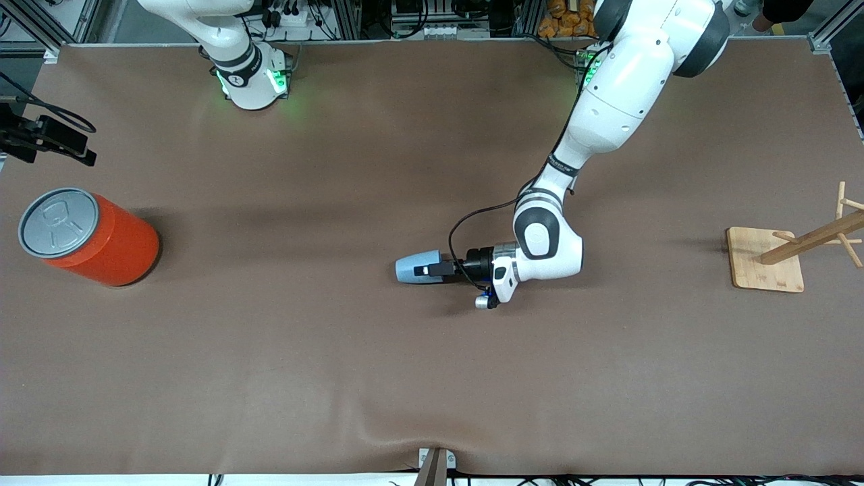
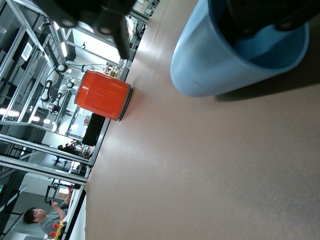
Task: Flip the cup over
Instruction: 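Lift and rotate the cup rim-up with the left gripper toward the stand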
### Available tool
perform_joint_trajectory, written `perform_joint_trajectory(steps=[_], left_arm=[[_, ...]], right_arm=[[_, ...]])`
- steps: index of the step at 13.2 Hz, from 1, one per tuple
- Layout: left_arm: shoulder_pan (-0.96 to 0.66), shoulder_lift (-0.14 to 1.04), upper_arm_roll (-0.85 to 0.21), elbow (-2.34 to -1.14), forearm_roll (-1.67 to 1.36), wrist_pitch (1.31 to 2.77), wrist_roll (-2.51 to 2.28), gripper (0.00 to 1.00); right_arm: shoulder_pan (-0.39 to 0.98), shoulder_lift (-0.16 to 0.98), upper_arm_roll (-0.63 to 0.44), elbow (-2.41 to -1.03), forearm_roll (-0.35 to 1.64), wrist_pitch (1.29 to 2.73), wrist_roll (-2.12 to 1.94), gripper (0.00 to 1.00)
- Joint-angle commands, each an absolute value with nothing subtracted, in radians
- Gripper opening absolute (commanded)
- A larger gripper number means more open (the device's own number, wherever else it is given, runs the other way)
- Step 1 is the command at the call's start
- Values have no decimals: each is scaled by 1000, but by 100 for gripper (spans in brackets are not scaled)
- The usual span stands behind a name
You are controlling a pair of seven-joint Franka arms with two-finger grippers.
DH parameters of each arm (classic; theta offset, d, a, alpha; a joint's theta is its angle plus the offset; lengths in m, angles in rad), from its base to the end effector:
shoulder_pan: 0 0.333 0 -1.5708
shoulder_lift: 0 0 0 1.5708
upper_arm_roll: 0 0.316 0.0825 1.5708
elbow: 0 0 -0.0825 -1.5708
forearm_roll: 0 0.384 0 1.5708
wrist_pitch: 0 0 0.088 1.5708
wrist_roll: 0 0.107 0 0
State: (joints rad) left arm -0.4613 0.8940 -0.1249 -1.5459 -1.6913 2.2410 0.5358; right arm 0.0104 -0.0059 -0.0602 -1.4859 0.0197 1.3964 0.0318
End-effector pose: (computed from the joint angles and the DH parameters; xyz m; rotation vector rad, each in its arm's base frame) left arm 0.5752 -0.4015 0.1319 1.8970 0.2790 -0.2134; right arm 0.5338 -0.0243 0.6525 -3.1158 0.1231 0.1301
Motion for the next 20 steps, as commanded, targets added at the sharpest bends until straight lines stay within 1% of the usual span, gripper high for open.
perform_joint_trajectory(steps=[1, 8, 12, 14, 16, 20], left_arm=[[-460, 905, -121, -1529, -1714, 2255, 583, 0], [-454, 896, -120, -1526, -1710, 2253, 574, 0], [-448, 832, -115, -1519, -1665, 2247, 387, 0], [-436, 793, -114, -1497, -1547, 2247, 236, 0], [-423, 727, -114, -1489, -1378, 2247, 68, 0], [-391, 571, -110, -1522, -965, 2232, -214, 0]], right_arm=[[-3, 2, -54, -1463, 25, 1388, 46, 100], [-3, 3, -54, -1463, 25, 1397, 46, 100], [-5, 3, -54, -1463, 26, 1401, 46, 100], [-5, 2, -54, -1463, 26, 1401, 46, 100], [-5, 3, -54, -1463, 26, 1401, 46, 100], [-5, 3, -54, -1463, 28, 1402, 46, 100]])
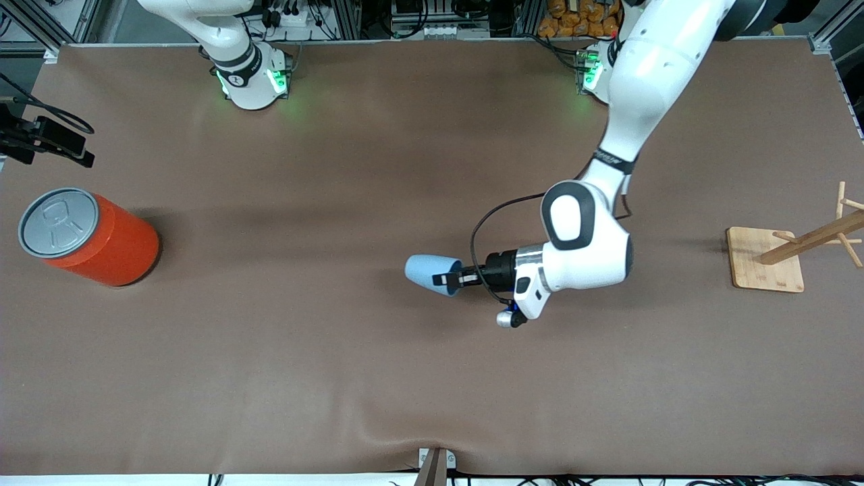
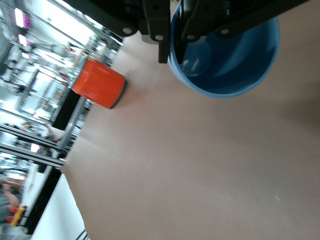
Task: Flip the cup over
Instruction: 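Lift and rotate the cup rim-up with the left gripper toward the stand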
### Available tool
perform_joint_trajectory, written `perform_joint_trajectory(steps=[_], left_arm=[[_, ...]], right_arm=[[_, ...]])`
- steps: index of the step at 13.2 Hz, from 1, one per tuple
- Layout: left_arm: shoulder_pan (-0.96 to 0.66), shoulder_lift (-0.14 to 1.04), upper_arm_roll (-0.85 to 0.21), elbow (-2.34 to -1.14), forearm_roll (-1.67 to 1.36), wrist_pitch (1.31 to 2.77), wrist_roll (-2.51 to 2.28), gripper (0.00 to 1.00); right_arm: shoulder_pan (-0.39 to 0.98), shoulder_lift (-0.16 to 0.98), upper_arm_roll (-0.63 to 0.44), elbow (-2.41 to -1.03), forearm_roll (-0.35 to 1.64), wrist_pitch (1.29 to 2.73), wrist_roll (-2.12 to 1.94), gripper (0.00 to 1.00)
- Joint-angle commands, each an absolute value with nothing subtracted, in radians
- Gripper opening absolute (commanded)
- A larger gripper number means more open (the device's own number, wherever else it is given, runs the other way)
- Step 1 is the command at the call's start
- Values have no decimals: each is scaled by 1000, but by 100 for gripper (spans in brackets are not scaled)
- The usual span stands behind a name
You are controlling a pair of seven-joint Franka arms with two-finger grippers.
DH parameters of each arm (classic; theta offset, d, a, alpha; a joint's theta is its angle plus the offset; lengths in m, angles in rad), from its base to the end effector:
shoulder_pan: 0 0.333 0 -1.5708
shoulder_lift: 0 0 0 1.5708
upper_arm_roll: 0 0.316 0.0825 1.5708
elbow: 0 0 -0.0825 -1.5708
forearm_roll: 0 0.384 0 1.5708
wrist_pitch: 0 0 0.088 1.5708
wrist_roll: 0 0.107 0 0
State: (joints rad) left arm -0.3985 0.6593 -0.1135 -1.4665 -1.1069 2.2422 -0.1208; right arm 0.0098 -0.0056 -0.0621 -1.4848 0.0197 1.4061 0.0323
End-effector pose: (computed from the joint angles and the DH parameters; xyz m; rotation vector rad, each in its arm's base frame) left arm 0.6382 -0.3694 0.3217 2.1634 0.3607 -0.2456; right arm 0.5349 -0.0257 0.6536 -3.1163 0.1279 0.1137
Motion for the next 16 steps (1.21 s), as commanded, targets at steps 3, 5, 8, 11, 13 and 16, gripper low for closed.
perform_joint_trajectory(steps=[3, 5, 8, 11, 13, 16], left_arm=[[-330, 483, -110, -1526, -558, 2102, -365, 0], [-287, 405, -110, -1604, -369, 2046, -353, 0], [-227, 275, -114, -1768, -165, 2058, -304, 0], [-192, 189, -117, -1912, 33, 2133, -304, 0], [-178, 128, -117, -2111, 95, 2331, -305, 0], [-133, 130, -120, -2271, 110, 2573, -310, 0]], right_arm=[[-5, 3, -54, -1463, 28, 1402, 46, 100], [-5, 3, -54, -1463, 28, 1402, 46, 100], [-5, 3, -54, -1463, 28, 1402, 46, 100], [-6, 3, -54, -1463, 28, 1404, 46, 100], [-5, 3, -54, -1463, 28, 1404, 46, 100], [-5, 8, -54, -1463, 29, 1404, 46, 100]])
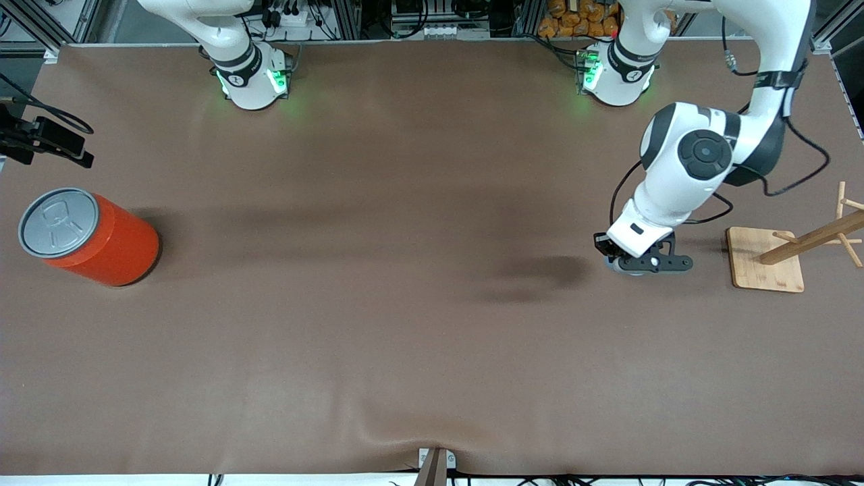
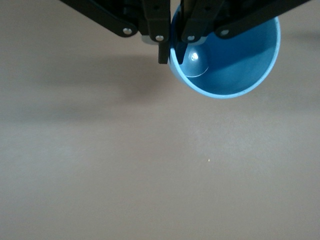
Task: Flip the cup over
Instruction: 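Lift and rotate the cup rim-up with the left gripper toward the stand, then lower the cup upright onto the table and open the left gripper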
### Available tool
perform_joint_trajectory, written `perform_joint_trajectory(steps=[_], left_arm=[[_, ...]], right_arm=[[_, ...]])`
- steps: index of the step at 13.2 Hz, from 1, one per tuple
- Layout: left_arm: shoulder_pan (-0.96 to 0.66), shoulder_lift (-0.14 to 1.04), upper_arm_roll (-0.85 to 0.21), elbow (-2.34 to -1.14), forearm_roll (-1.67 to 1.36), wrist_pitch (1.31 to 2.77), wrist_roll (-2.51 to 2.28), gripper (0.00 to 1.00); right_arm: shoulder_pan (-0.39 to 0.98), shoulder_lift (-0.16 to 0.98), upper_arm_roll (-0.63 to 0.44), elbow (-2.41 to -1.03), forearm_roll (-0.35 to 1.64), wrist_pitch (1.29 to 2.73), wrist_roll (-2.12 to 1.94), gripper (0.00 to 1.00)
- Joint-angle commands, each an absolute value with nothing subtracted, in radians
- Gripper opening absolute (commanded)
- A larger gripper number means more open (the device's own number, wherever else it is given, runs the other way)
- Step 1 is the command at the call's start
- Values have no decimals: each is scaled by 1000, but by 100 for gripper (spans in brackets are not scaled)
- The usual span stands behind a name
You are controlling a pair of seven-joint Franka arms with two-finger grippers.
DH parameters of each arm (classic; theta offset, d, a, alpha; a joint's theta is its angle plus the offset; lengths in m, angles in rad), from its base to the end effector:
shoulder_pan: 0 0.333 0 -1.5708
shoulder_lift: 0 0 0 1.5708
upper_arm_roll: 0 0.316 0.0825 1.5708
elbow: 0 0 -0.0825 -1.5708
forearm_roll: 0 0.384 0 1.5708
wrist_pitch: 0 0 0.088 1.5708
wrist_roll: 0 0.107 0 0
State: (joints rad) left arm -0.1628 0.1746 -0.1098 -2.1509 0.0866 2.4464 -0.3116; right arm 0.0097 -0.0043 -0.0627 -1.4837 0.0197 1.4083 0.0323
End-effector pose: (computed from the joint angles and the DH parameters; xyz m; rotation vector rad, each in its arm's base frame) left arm 0.5518 -0.1532 0.3319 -3.1313 0.0334 -0.2021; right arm 0.5356 -0.0261 0.6536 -3.1164 0.1291 0.1106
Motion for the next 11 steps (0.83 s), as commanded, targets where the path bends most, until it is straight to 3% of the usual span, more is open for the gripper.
perform_joint_trajectory(steps=[1, 11], left_arm=[[-129, 139, -120, -2304, 112, 2633, -310, 0], [-97, 201, -113, -2324, 135, 2675, -322, 0]], right_arm=[[-5, 8, -54, -1463, 29, 1404, 46, 100], [-5, 9, -54, -1463, 31, 1407, 46, 100]])
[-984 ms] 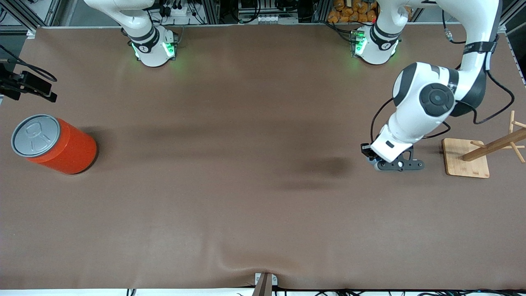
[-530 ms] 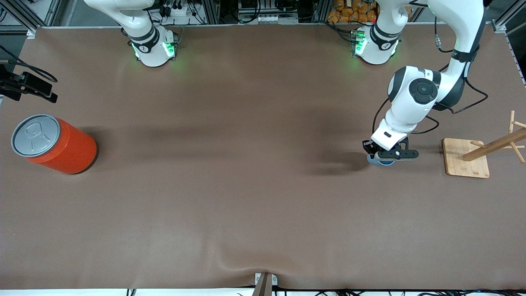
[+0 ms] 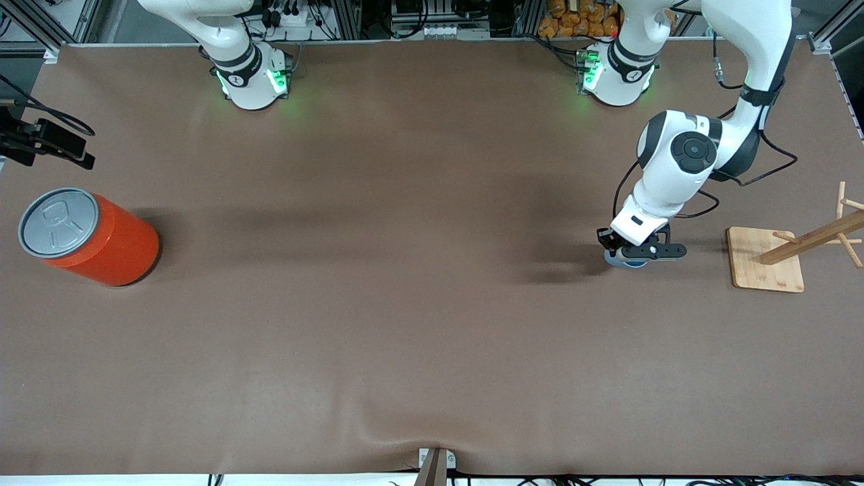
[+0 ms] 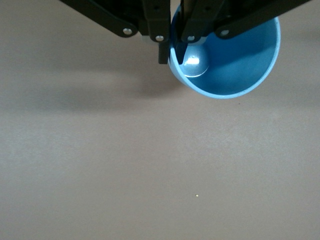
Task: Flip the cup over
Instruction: 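Lower the cup upright onto the table and open the left gripper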
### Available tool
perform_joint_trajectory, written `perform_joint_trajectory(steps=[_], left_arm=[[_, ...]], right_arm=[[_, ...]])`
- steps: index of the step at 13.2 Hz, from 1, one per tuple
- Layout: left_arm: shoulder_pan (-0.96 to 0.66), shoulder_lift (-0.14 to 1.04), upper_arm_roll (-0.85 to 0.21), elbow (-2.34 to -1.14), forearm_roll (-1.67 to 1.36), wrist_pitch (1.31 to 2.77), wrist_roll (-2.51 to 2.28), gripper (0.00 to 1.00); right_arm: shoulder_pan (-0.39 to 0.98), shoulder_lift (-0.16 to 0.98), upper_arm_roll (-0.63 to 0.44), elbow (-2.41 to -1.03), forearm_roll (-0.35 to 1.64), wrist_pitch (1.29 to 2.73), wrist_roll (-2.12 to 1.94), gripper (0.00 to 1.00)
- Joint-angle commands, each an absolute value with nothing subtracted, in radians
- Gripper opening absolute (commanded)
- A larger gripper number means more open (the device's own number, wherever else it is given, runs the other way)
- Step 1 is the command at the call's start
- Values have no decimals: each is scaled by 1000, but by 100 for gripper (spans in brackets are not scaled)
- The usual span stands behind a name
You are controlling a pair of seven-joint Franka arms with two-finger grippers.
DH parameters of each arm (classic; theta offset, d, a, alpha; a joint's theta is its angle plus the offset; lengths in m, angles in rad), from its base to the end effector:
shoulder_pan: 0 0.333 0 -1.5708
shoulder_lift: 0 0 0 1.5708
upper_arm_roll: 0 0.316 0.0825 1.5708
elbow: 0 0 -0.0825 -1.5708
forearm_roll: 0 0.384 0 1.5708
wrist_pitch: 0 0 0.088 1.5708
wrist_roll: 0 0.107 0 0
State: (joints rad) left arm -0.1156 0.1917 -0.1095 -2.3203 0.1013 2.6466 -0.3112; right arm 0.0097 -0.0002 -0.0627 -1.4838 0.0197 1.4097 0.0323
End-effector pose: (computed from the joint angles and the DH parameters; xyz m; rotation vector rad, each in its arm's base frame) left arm 0.5214 -0.1223 0.2721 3.1300 0.0057 0.2201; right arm 0.5370 -0.0261 0.6515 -3.1165 0.1292 0.1150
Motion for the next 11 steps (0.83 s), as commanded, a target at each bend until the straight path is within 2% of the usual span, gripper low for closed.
perform_joint_trajectory(steps=[1, 2, 3, 4, 5, 8, 11], left_arm=[[-97, 204, -114, -2324, 137, 2681, -322, 19], [-95, 212, -114, -2321, 135, 2683, -322, 67], [-95, 212, -114, -2319, 135, 2681, -324, 84], [-95, 207, -115, -2319, 137, 2681, -337, 93], [-97, 206, -115, -2319, 137, 2680, -351, 99], [-101, 192, -120, -2293, 137, 2654, -371, 100], [-107, 181, -127, -2208, 137, 2529, -413, 100]], right_arm=[[-5, 9, -54, -1463, 31, 1407, 46, 100], [-5, 9, -54, -1463, 29, 1407, 46, 100], [-5, 9, -54, -1463, 31, 1407, 46, 100], [-5, 9, -54, -1463, 31, 1407, 46, 100], [-5, 9, -54, -1463, 31, 1407, 46, 100], [-5, 11, -54, -1463, 31, 1408, 46, 100], [-5, 11, -54, -1463, 31, 1411, 46, 100]])
